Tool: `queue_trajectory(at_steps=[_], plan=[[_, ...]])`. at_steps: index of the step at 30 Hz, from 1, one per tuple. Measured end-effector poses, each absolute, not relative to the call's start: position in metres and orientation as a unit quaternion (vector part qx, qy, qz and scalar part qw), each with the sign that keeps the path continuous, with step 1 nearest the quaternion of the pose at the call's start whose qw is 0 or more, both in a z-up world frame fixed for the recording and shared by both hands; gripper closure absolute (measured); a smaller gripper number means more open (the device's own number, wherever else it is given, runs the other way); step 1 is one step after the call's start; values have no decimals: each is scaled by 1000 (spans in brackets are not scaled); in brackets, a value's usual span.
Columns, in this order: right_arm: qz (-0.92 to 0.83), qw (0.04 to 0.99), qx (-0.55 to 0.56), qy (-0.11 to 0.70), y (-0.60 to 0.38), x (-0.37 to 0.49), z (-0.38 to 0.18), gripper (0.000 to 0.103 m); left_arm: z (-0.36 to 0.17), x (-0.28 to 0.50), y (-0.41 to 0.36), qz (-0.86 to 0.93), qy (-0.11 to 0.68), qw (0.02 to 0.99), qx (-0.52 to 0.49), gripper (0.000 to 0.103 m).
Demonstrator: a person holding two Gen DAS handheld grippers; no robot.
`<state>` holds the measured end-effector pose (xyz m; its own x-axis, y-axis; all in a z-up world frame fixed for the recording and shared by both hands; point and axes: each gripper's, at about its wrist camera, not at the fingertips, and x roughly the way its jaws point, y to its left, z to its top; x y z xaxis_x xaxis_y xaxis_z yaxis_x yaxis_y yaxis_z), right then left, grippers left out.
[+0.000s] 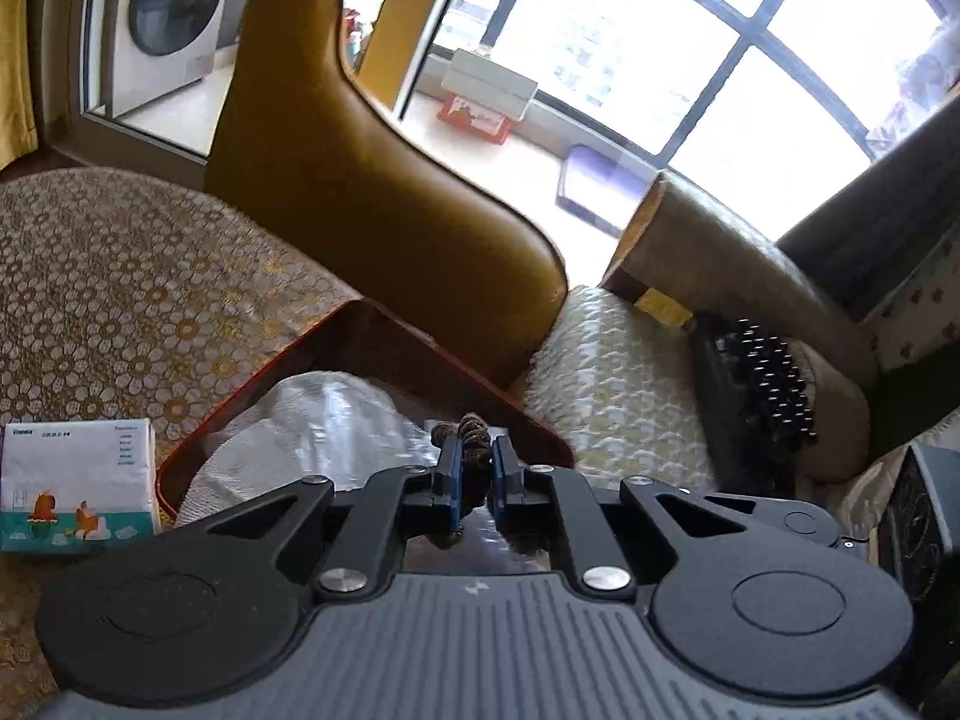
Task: Organize soft objects
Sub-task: 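Carry the scrunchie and small sachet over the red tin box and lower them, then open both grippers to drop the scrunchie and sachet into the box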
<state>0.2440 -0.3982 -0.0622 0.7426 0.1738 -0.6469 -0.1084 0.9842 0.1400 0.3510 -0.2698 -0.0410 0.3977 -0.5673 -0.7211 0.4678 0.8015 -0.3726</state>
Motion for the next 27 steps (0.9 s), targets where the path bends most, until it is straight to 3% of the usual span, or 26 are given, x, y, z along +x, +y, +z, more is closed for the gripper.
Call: queue_trajectory(at_steps=[10,19,24,27], plan=[[77,926,58,365,-400,264,-86,90,-76,370,-250,-268,474,838,-36,93],[75,926,40,367,-396,262,-89,80,-85,365,-241,-258,468,845,-20,93],[67,927,28,367,-395,258,-89,65,-83,360,-241,-264,460,848,-13,93],[63,928,26,367,-394,256,-89,61,-82,356,-240,-264,458,849,-13,92]])
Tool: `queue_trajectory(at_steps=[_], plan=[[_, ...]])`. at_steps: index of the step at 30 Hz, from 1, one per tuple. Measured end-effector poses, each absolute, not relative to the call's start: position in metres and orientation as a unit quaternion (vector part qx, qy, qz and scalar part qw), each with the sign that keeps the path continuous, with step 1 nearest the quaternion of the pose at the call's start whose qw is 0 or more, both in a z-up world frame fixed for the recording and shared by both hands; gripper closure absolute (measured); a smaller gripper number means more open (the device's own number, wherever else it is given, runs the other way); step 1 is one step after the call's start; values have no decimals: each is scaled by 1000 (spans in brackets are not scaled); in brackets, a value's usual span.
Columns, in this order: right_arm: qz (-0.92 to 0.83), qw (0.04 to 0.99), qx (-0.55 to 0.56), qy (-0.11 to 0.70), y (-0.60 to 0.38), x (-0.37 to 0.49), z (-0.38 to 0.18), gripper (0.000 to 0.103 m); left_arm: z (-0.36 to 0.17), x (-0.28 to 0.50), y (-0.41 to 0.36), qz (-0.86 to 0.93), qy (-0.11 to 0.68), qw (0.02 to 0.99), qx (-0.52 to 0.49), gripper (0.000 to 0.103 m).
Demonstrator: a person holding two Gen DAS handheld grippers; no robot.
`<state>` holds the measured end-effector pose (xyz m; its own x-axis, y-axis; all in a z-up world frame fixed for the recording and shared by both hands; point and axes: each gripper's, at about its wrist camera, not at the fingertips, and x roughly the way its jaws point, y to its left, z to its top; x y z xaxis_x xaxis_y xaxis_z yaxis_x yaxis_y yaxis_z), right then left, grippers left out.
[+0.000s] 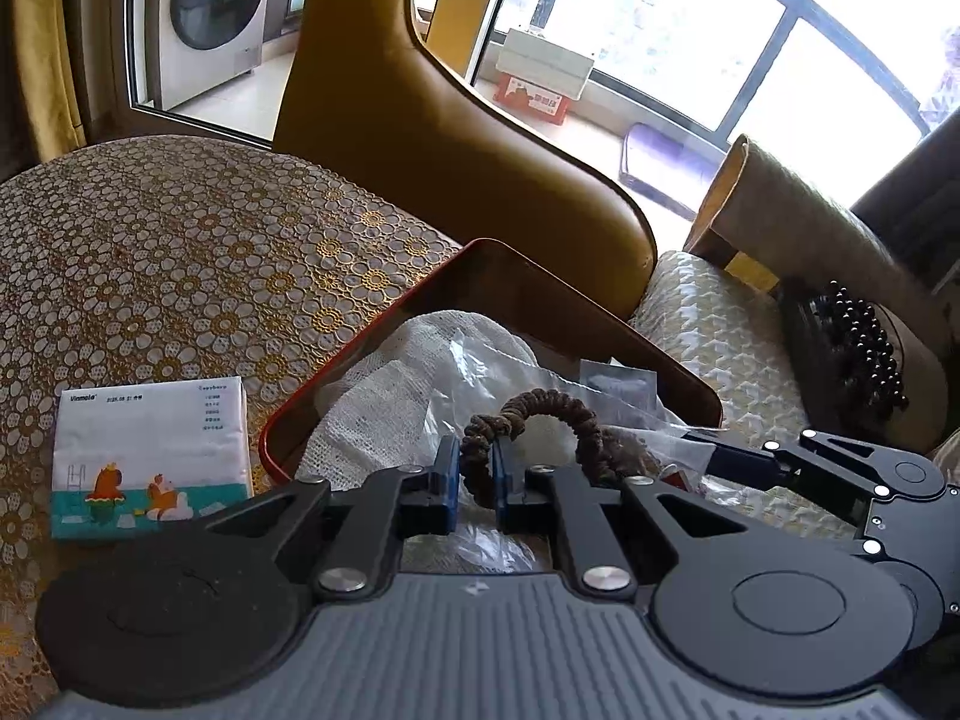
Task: Organize soft objects
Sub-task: 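Open both grippers to drop the scrunchie and sachet into the box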
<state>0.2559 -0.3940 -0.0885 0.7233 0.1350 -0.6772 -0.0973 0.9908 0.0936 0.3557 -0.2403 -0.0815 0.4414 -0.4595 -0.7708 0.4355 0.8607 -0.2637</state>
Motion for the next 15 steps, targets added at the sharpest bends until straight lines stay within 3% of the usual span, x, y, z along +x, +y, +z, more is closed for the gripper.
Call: queue_trajectory(at_steps=[6,13,15], plan=[[60,932,22,357,-390,248,-80,50,-73,346,-237,-268,450,851,-13,92],[59,935,20,348,-388,233,-68,45,-58,332,-231,-267,436,859,-15,91],[58,936,19,346,-388,229,-63,43,-54,328,-227,-269,433,860,-24,87]])
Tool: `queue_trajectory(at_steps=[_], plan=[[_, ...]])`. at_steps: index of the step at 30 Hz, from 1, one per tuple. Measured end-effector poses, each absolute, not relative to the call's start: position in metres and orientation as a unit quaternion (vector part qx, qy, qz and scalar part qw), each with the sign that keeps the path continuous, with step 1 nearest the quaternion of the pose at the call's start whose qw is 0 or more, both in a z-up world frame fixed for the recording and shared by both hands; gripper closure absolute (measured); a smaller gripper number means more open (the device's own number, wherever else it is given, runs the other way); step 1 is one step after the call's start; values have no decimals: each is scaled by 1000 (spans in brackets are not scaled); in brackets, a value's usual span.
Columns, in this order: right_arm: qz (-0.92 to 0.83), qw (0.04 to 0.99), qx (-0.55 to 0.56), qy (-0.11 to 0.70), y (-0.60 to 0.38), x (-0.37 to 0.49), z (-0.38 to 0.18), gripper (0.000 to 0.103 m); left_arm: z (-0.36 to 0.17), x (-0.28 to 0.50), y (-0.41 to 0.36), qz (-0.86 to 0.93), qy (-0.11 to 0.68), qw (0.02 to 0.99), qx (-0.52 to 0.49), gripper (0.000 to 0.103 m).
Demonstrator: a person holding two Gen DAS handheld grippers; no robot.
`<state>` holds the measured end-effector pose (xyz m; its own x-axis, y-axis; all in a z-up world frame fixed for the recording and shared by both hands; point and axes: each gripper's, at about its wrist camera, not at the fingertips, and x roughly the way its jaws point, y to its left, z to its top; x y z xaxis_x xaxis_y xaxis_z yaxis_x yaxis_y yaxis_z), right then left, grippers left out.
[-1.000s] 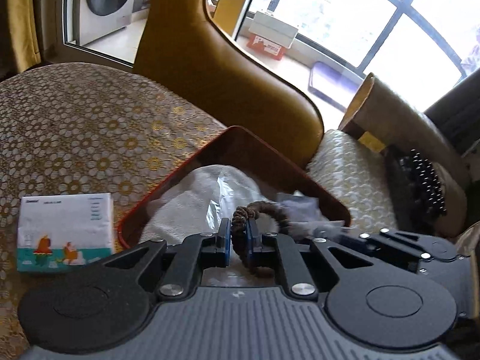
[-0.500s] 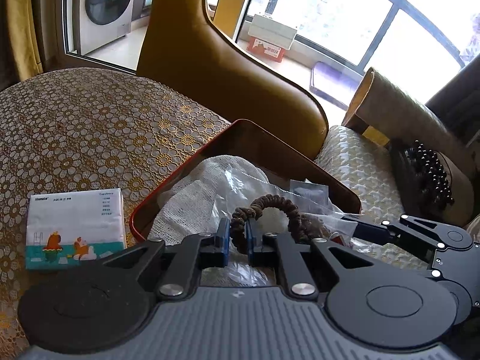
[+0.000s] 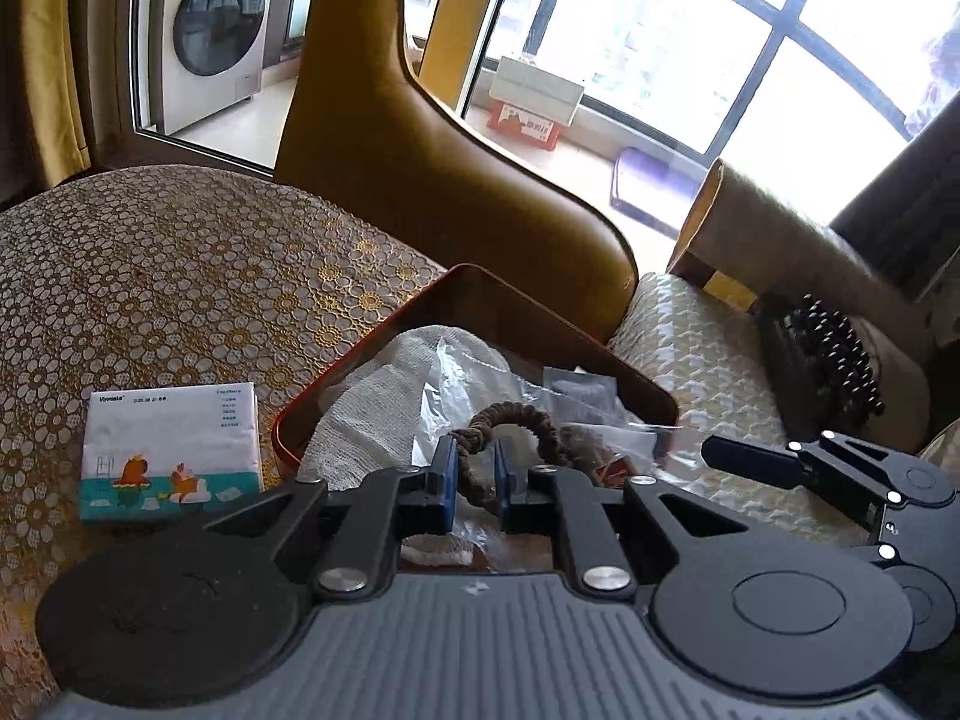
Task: Organize soft objects
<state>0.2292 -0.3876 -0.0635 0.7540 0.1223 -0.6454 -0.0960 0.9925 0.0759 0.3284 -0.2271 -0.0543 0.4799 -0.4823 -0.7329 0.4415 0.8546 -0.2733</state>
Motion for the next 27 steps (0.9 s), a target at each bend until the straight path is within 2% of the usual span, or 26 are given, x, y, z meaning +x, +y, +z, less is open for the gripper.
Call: queue_trajectory(at_steps=[1,2,3,5,27], plan=[[57,937,18,344,-387,227,-61,42,-53,326,-225,-270,431,861,-26,83],[57,938,17,342,-387,224,-59,41,-51,324,-224,-271,428,862,-29,72],[57,939,17,340,-386,221,-58,40,-49,321,-222,-271,425,863,-31,52],[58,940,18,335,-386,215,-53,40,-43,314,-218,-275,412,868,-34,27],[108,962,35,248,-344,131,2,22,11,203,-143,-248,322,913,30,25]])
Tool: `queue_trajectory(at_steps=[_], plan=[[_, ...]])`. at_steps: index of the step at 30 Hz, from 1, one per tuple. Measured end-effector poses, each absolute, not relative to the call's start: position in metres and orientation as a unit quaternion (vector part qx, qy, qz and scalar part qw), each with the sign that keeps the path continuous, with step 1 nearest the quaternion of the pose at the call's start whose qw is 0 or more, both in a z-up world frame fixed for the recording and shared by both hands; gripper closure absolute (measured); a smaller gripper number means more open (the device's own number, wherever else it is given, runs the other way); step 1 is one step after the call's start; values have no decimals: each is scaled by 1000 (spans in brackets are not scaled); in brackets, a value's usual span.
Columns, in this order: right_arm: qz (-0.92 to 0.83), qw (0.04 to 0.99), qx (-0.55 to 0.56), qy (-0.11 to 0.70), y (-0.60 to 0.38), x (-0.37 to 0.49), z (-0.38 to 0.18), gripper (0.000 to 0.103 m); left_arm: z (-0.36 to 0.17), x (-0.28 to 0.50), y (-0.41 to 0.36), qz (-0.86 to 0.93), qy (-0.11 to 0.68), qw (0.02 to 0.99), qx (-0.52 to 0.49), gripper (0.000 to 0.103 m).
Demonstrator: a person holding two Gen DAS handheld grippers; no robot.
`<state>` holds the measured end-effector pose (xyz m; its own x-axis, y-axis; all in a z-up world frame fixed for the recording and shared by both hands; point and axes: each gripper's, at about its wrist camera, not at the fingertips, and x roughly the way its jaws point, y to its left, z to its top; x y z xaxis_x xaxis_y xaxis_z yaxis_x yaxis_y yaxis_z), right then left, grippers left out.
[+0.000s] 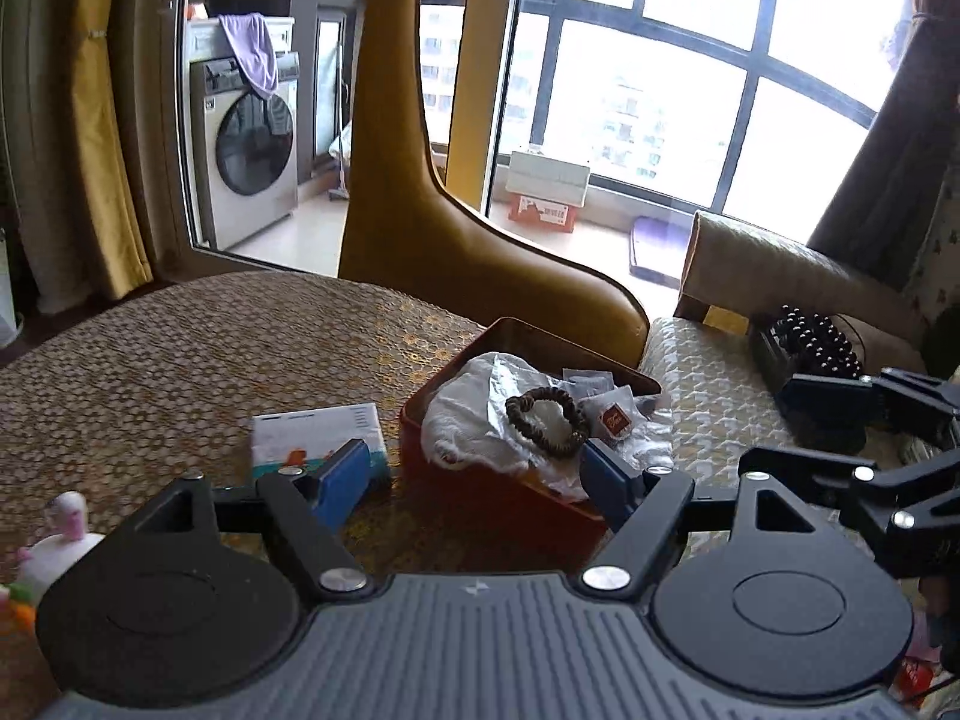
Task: Organize soft objects
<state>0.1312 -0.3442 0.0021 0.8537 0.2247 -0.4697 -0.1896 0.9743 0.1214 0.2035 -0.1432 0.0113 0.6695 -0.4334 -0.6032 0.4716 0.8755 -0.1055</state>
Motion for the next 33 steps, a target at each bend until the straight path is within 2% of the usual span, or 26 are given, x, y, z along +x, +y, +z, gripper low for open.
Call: queue_trajectory(at_steps=[2,7,9,13,18,21,33], plan=[[108,965,32,238,-339,122,5,20,16,191,-137,-250,315,915,35,21],[111,971,32,211,-328,101,11,13,24,163,-123,-254,303,918,36,20],[110,973,31,200,-325,93,12,7,25,151,-119,-250,295,921,42,14],[99,978,30,181,-320,76,11,0,26,130,-114,-255,290,921,50,12],[95,979,43,176,-316,60,6,0,26,106,-110,-260,283,922,49,11],[87,980,57,172,-315,49,4,0,27,92,-105,-259,276,925,40,0],[46,986,67,143,-299,7,-1,0,25,45,-90,-234,246,940,26,0]])
